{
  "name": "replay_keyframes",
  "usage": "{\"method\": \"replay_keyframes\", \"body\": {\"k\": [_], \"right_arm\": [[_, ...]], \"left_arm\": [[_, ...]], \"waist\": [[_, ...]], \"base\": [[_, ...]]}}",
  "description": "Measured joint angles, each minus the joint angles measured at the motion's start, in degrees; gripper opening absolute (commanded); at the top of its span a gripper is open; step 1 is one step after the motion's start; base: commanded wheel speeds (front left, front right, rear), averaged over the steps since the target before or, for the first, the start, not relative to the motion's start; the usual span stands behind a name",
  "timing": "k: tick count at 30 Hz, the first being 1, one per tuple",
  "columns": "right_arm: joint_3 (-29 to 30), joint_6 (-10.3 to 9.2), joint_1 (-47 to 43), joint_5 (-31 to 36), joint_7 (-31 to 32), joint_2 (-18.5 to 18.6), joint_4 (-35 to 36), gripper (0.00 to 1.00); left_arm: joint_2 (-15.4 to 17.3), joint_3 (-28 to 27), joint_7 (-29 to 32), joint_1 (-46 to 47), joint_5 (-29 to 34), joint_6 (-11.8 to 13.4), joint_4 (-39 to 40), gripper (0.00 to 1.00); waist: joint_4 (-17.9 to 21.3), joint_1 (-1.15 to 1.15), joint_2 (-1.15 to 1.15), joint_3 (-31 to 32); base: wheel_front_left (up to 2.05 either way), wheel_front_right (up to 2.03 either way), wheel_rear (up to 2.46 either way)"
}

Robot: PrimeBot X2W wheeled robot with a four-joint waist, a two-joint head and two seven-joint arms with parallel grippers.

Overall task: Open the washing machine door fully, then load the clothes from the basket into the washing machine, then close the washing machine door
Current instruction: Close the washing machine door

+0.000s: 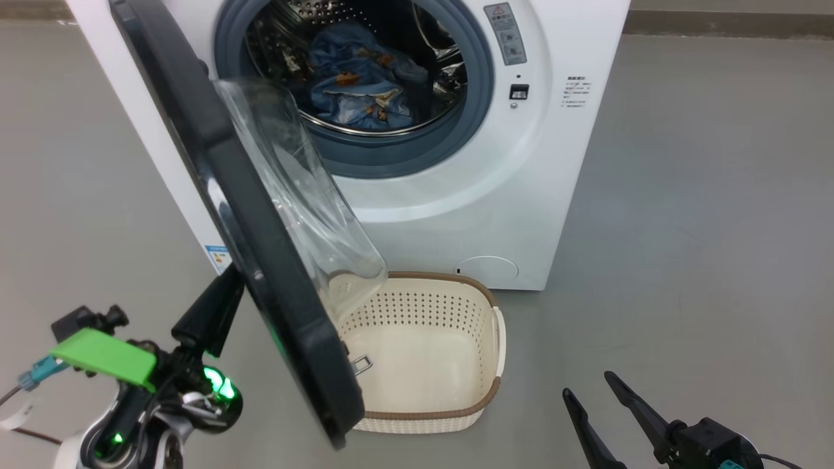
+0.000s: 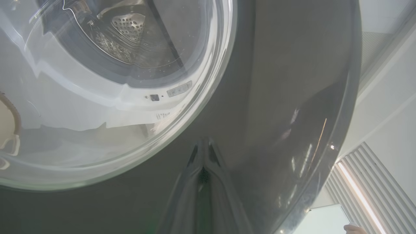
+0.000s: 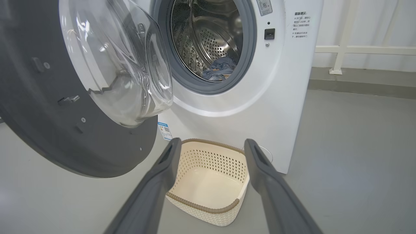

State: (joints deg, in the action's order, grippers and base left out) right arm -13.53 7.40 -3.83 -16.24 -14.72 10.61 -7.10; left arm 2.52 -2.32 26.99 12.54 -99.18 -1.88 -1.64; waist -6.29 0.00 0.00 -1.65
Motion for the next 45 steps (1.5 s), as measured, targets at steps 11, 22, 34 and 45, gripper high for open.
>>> {"method": "replay_keyframes", "body": {"k": [11, 22, 34, 45], "right_arm": [[0.03, 0.0, 0.05, 0.0, 0.0, 0.07, 0.02, 1.0], [-0.24, 0.0, 0.32, 0.0, 0.0, 0.05, -0.01, 1.0], [-0.51, 0.0, 0.66, 0.0, 0.0, 0.02, -0.07, 1.0], [-1.58, 0.0, 1.95, -0.01, 0.0, 0.22, -0.67, 1.0]], "left_arm": [[-0.07, 5.77, -3.56, 7.01, -2.25, -3.04, -5.63, 0.0], [-0.24, 6.98, -5.92, 12.82, -2.41, -4.75, -13.45, 0.0], [-0.26, 9.04, -6.94, 17.96, -2.41, -4.94, -17.64, 0.0], [-0.55, 11.99, -9.94, 23.06, -2.26, -5.02, -21.58, 0.0]], "waist": [[2.51, 0.0, 0.0, -0.57], [5.43, 0.0, 0.0, -1.42], [8.59, 0.0, 0.0, -2.23], [9.54, 0.0, 0.0, -2.53]], "base": [[0.0, 0.0, 0.0], [0.0, 0.0, 0.0], [0.0, 0.0, 0.0], [0.0, 0.0, 0.0]]}}
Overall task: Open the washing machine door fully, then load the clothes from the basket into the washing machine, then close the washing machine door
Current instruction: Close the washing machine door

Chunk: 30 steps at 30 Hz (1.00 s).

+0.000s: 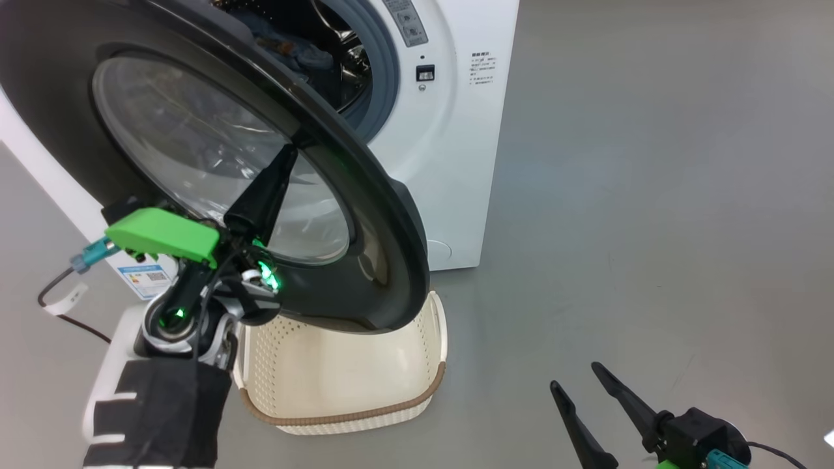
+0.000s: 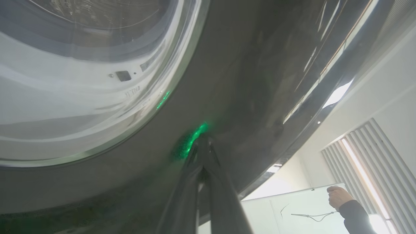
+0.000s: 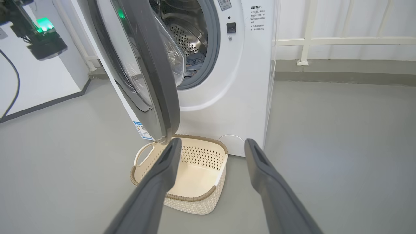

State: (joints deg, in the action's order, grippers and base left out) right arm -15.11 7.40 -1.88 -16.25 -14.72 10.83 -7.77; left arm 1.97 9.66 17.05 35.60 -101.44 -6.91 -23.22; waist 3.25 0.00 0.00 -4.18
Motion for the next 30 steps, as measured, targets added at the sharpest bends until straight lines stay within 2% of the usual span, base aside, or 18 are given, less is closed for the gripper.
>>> {"method": "replay_keyframes", "body": {"k": [10, 18, 19, 22, 23, 24, 28, 30], "right_arm": [[-0.63, 0.0, 1.13, 0.0, 0.0, 0.19, -0.4, 1.0], [-0.13, 0.0, 1.02, -0.07, 0.0, 0.02, -0.41, 1.0], [0.07, 0.0, 0.97, -0.07, 0.0, -0.04, -0.41, 1.0], [0.73, 0.0, 0.62, -0.07, 0.0, -0.33, -0.37, 1.0], [0.89, 0.0, 0.49, -0.07, 0.0, -0.42, -0.37, 1.0], [1.04, 0.0, 0.44, -0.07, 0.0, -0.49, -0.37, 1.0], [1.63, 0.0, 0.42, -0.05, 0.0, -1.01, -0.23, 1.0], [2.03, 0.0, 0.41, -0.04, 0.0, -1.3, -0.11, 1.0]], "left_arm": [[-0.22, 0.97, -1.93, 1.33, 1.92, -0.01, -3.87, 0.0], [0.55, 1.44, -2.68, -2.34, 8.28, -0.18, 0.12, 0.0], [1.2, 2.12, -3.34, -3.42, 9.95, -0.18, 0.59, 0.16], [3.35, 4.69, -6.09, -7.46, 15.89, -0.18, 1.83, 0.46], [3.78, 5.17, -7.49, -8.71, 17.46, -0.18, 2.26, 0.84], [4.53, 6.15, -9.31, -9.79, 19.85, -0.18, 2.6, 1.0], [7.98, 8.7, -18.73, -13.08, 32.11, -0.04, 2.12, 1.0], [9.38, 9.66, -24.02, -14.63, 38.12, 1.35, 1.29, 1.0]], "waist": [[-0.18, 0.0, 0.0, 0.54], [-0.82, 0.0, 0.0, 1.64], [-0.95, 0.0, 0.0, 1.74], [-1.33, 0.0, 0.0, 2.04], [-1.47, 0.0, 0.0, 2.11], [-1.61, 0.0, 0.0, 2.18], [-1.91, 0.0, 0.0, 2.49], [-1.95, 0.0, 0.0, 2.6]], "base": [[0.0, 0.0, 0.0], [0.0, 0.0, 0.0], [0.0, 0.0, 0.0], [0.0, 0.0, 0.0], [0.0, 0.0, 0.0], [0.0, 0.0, 0.0], [0.0, 0.0, 0.0], [0.0, 0.0, 0.0]]}}
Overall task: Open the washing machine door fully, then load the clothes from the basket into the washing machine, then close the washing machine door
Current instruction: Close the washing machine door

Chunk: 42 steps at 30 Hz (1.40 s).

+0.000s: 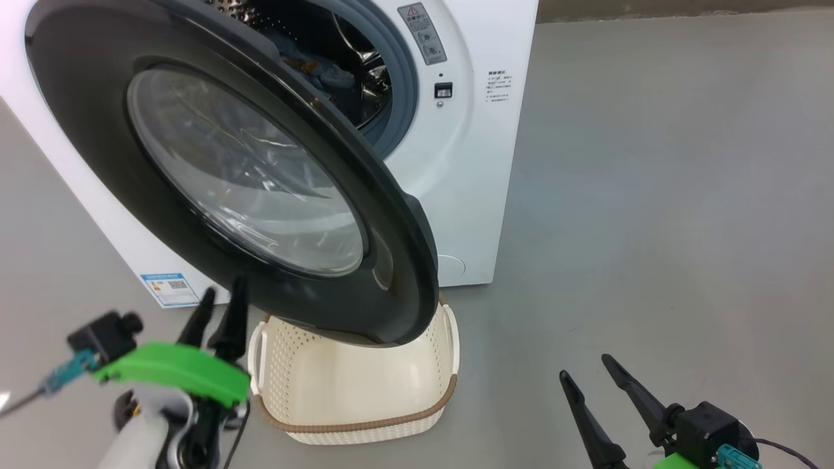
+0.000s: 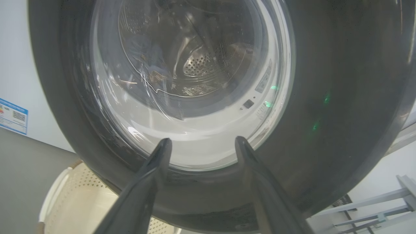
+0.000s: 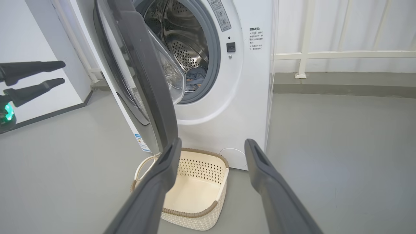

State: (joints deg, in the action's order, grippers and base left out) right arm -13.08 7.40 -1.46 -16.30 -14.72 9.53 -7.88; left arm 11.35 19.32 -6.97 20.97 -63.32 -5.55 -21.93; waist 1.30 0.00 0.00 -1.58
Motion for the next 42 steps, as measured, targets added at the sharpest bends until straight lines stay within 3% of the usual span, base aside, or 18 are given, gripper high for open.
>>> {"method": "replay_keyframes", "body": {"k": [4, 10, 17, 21, 32, 42], "right_arm": [[0.87, 0.0, -0.02, 0.07, 0.0, -0.1, 0.26, 1.0], [2.78, 0.0, -1.41, 0.16, 0.0, -0.35, 0.83, 1.0], [4.95, 0.0, -2.13, 0.6, 0.0, -0.53, 1.55, 1.0], [6.14, 0.0, -2.22, 0.68, 0.0, -0.55, 1.65, 1.0], [8.13, 0.0, -3.49, 2.13, 0.0, -0.82, 1.74, 1.0], [8.34, 0.0, -3.52, 2.15, 0.0, -0.81, 1.75, 1.0]], "left_arm": [[1.57, 1.01, -6.2, -2.86, 9.44, 3.8, -1.35, 1.0], [0.85, -3.42, -7.25, -8.08, 20.12, 7.66, 0.7, 1.0], [-3.31, -10.95, -7.65, -16.76, 37.5, 9.4, 8.15, 1.0], [-5.66, -13.54, -7.66, -22.03, 46.19, 8.54, 10.34, 1.0], [-8.43, -19.71, -7.66, -29.14, 51.13, 5.23, 12.9, 1.0], [-8.65, -20.75, -7.66, -30.14, 51.77, 4.69, 12.91, 1.0]], "waist": [[-0.06, 0.0, 0.0, 0.21], [-0.65, 0.0, 0.0, 0.6], [-0.94, 0.0, 0.0, 0.69], [-1.11, 0.0, 0.0, 1.09], [-1.0, 0.0, 0.0, 2.54], [-0.82, 0.0, 0.0, 2.77]], "base": [[0.0, 0.0, 0.0], [0.0, 0.0, 0.0], [0.0, 0.0, 0.0], [0.0, 0.0, 0.0], [0.0, 0.0, 0.0], [0.0, 0.0, 0.0]]}}
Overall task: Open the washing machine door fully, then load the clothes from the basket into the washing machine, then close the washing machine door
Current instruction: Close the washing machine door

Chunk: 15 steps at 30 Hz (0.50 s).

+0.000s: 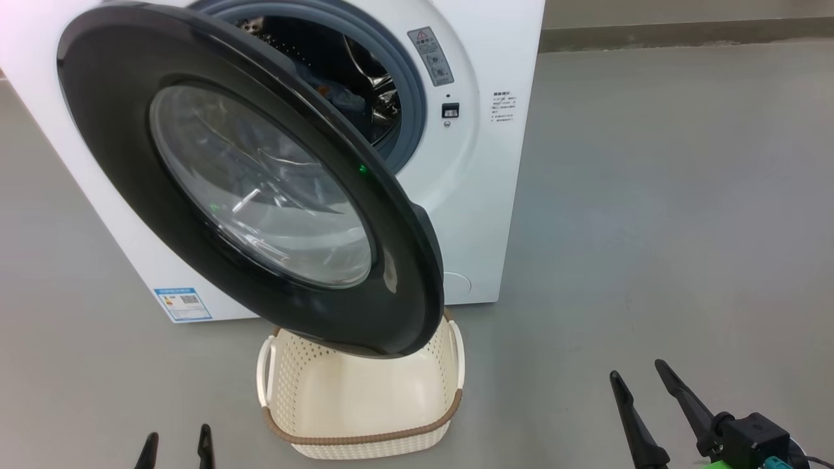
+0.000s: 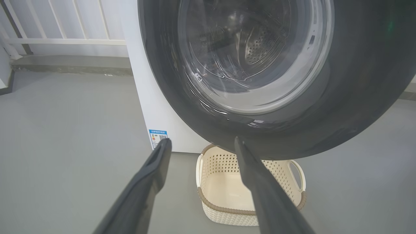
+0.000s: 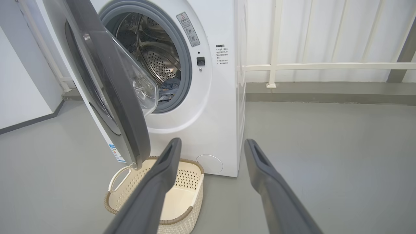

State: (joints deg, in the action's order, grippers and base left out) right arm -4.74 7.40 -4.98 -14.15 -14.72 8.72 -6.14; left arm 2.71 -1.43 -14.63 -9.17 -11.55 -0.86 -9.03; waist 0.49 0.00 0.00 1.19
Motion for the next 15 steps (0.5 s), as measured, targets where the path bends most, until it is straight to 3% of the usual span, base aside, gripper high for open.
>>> {"method": "replay_keyframes", "body": {"k": [1, 2, 15], "right_arm": [[0.0, 0.0, 0.0, 0.05, 0.0, 0.01, 0.0, 0.44], [0.0, 0.0, 0.0, 0.05, 0.0, 0.01, 0.0, 0.03], [0.25, 0.0, 0.02, 0.05, 0.0, -0.2, 0.01, 0.0]], "left_arm": [[-0.01, 0.02, 0.0, -0.01, 0.0, 0.0, 0.0, 1.0], [-0.01, 0.08, 0.0, -0.01, -0.01, 0.01, 0.01, 1.0], [-0.02, 0.74, 0.0, -0.01, -0.27, 0.1, 0.32, 1.0]], "waist": [[0.04, 0.0, 0.0, -0.02], [0.06, 0.0, 0.0, -0.05], [-0.21, 0.0, 0.0, -0.68]], "base": [[0.0, 0.0, 0.0], [0.0, 0.0, 0.0], [0.0, 0.0, 0.0]]}}
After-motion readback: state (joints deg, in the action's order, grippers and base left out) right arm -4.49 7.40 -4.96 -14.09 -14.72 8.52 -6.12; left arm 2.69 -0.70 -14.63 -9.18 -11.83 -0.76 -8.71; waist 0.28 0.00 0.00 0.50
